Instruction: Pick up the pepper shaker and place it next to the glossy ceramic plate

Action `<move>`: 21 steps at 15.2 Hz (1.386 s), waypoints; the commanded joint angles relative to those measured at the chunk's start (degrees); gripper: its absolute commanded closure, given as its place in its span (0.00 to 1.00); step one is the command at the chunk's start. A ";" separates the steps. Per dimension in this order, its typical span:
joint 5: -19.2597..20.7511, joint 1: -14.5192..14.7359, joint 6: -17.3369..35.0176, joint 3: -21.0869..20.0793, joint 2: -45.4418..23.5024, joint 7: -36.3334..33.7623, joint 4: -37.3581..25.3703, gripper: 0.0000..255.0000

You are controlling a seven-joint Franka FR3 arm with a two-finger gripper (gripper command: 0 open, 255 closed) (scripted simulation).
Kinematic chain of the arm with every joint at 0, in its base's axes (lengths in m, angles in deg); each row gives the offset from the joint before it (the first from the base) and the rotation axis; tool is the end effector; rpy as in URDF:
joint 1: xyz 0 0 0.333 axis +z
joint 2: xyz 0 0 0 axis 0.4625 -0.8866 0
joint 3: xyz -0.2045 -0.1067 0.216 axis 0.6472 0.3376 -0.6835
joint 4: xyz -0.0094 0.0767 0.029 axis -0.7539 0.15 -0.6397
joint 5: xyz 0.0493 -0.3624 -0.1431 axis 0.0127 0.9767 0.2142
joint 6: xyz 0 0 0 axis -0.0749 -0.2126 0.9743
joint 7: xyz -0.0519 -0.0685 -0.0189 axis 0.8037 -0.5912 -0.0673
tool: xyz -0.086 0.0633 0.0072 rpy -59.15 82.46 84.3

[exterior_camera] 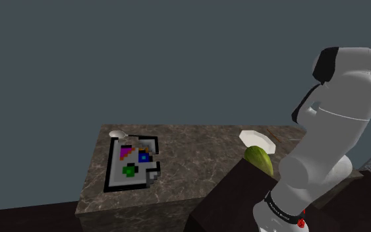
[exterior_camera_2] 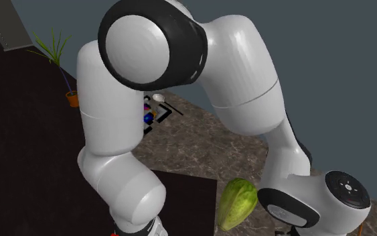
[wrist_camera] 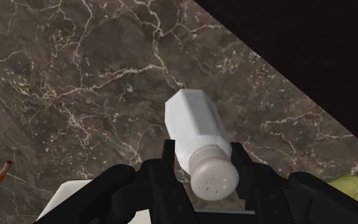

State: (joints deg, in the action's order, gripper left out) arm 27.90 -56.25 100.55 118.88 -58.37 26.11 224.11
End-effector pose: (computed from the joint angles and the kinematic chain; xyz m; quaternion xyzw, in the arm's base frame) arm 0.0032 -0.4653 0.2418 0.9986 0.0182 0.0095 0.0491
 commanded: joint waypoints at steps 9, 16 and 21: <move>-17.85 -12.35 4.13 -15.35 -9.23 13.15 -2.26 1.00; -21.14 -14.77 5.04 -18.37 -11.12 15.66 -3.01 1.00; -21.14 -14.78 5.04 -18.37 -11.12 15.66 -3.01 0.00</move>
State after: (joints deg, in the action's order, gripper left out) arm 6.76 -71.02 105.59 100.52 -69.48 41.77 221.10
